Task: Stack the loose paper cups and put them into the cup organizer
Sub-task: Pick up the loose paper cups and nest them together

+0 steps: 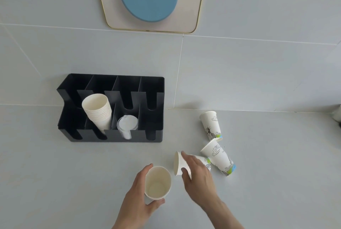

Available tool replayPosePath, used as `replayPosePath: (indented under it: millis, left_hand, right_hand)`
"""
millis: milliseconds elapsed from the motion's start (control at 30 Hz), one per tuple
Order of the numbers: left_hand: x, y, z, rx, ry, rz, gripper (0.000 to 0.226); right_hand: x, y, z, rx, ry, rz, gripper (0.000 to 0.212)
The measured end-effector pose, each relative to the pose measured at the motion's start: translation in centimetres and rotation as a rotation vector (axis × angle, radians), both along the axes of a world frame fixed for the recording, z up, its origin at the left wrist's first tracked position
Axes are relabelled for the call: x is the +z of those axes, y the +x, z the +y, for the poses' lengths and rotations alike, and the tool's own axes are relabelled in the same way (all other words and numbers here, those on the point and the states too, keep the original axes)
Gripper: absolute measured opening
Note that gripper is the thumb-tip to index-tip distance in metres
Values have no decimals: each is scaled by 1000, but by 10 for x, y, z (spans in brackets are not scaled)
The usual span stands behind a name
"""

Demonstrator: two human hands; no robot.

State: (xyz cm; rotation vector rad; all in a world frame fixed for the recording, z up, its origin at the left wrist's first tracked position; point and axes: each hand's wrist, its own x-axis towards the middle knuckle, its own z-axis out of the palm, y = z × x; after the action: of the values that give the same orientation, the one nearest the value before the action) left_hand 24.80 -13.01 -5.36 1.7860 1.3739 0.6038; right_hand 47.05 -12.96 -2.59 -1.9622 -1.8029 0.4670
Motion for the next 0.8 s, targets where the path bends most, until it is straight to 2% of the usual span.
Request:
replayPosePath:
  millis: [133, 200, 333, 433, 533, 700, 800]
  left_hand:
    - [2, 0, 1, -20, -4, 10, 101]
    - [1, 0, 2, -30, -1, 7, 102]
    - [-1, 0, 2, -24, 1, 9, 102]
    - [-2, 0, 3, -22, 0, 12, 102]
    - [-3, 0, 3, -20, -6, 3, 103]
    - [-5, 4, 2, -1, 0, -28, 101]
    - [-7, 5, 4, 0, 4, -48, 101]
  right_hand:
    - [-14, 9, 23, 128, -135, -210, 89]
    - [-20, 9, 28, 203, -198, -273, 99]
    - [-29, 0, 29, 246, -181, -437, 96]
    - [-32, -2, 27, 243, -156, -436, 92]
    - [-14, 4, 22, 146, -80, -198, 95]
    - [40, 11, 18, -203, 280, 365, 91]
    - [68, 9, 12, -168, 271, 726, 84]
